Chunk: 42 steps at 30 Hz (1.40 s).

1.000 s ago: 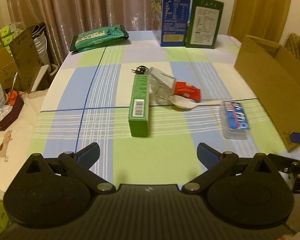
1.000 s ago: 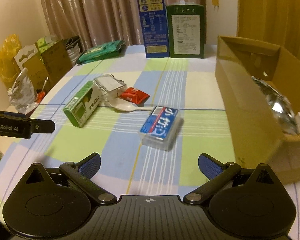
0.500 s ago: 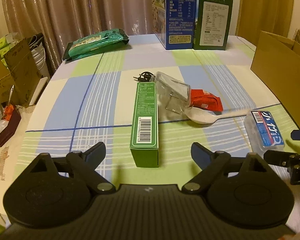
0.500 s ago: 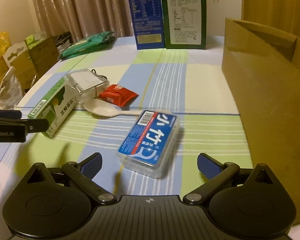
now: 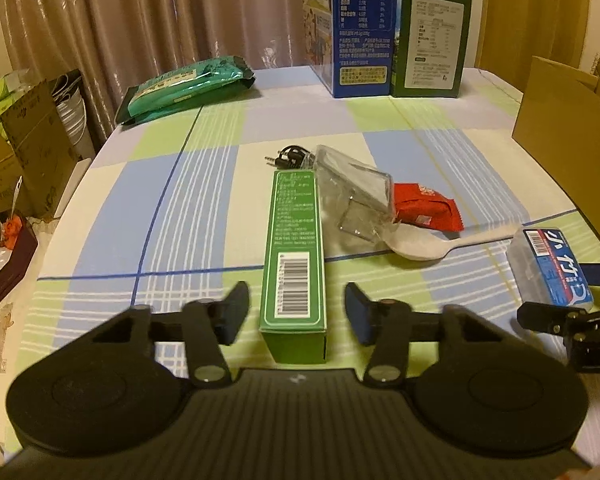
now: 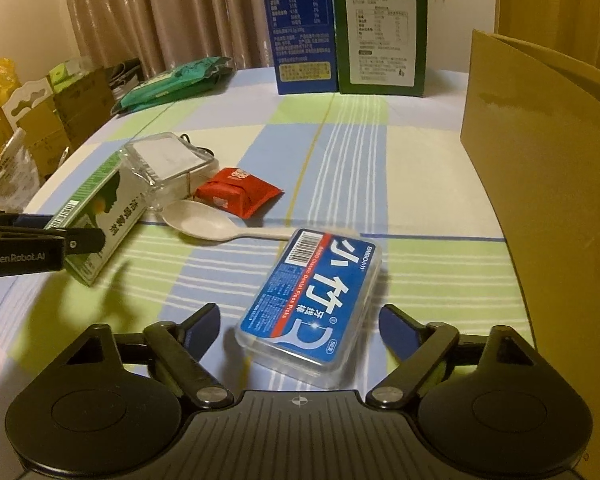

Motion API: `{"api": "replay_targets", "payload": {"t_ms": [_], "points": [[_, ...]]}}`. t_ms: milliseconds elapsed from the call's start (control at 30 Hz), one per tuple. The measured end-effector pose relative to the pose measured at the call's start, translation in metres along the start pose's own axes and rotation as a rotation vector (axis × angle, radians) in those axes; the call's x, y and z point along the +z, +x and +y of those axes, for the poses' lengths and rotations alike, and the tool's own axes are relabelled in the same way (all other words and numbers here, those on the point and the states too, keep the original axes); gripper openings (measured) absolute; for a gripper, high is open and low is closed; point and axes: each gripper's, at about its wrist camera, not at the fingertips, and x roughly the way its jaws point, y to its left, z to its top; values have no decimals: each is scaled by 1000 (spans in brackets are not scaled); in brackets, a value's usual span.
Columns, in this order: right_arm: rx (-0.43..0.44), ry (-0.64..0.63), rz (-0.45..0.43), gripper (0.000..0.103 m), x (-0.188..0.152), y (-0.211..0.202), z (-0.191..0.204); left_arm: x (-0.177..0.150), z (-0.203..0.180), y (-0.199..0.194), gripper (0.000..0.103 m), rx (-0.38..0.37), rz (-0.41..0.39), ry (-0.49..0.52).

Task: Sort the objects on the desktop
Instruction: 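Move left tool to the green barcode box while right tool approaches the blue floss-pick case, then close left tool on the green box while right tool grasps the floss-pick case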

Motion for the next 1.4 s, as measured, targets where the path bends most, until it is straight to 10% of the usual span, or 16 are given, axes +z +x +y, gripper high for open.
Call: {"api": "replay_targets", "payload": {"t_ms": [367, 1400], "points": [[-56, -52, -20, 54, -2, 3, 5, -9, -8, -11, 25, 23, 22, -32], [-86, 5, 15, 54, -88, -114, -12, -82, -98, -117, 30, -110, 131, 4]]}}
